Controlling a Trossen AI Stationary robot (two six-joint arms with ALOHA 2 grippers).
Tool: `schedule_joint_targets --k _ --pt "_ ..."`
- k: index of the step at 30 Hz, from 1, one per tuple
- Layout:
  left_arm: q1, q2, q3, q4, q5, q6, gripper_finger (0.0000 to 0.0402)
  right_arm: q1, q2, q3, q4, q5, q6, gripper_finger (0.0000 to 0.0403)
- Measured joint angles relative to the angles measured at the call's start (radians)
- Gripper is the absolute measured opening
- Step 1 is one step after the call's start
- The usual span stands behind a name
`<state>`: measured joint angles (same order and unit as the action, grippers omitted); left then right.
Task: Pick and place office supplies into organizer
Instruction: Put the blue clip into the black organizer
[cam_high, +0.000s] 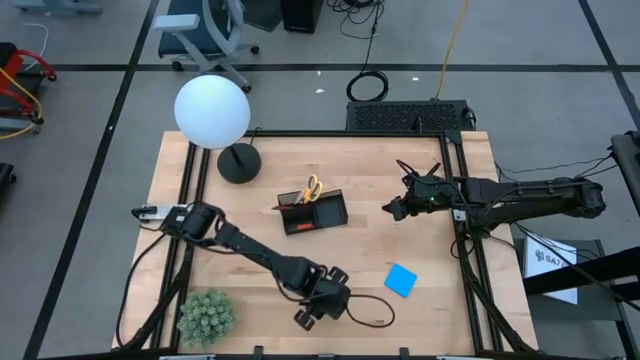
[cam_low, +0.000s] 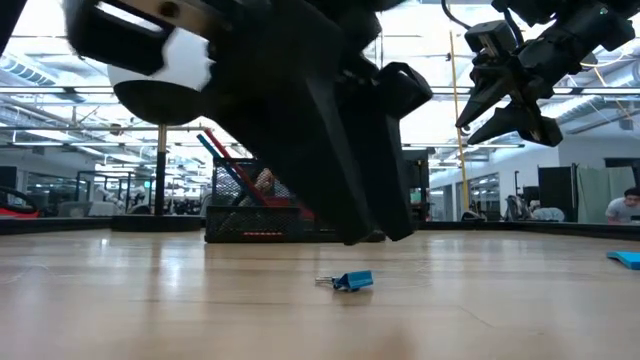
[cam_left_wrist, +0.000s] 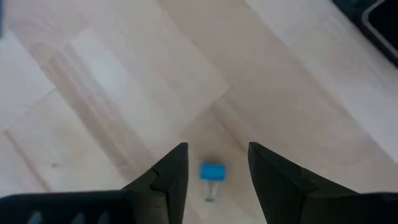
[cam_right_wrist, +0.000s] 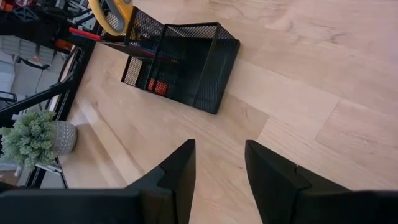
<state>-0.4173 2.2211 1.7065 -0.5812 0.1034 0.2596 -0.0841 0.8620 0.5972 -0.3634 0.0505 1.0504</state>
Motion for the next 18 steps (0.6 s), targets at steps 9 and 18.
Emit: schedule_joint_targets --k 9,18 --pt "0.015 0.000 0.000 -0.012 -0.001 0.041 0.0161 0.001 0.000 0.000 0.000 0.000 0.000 0.0130" --pt "0.025 0.002 -0.009 -0.031 0.023 0.078 0.0161 0.001 0.000 0.000 0.000 0.000 -0.004 0.0130"
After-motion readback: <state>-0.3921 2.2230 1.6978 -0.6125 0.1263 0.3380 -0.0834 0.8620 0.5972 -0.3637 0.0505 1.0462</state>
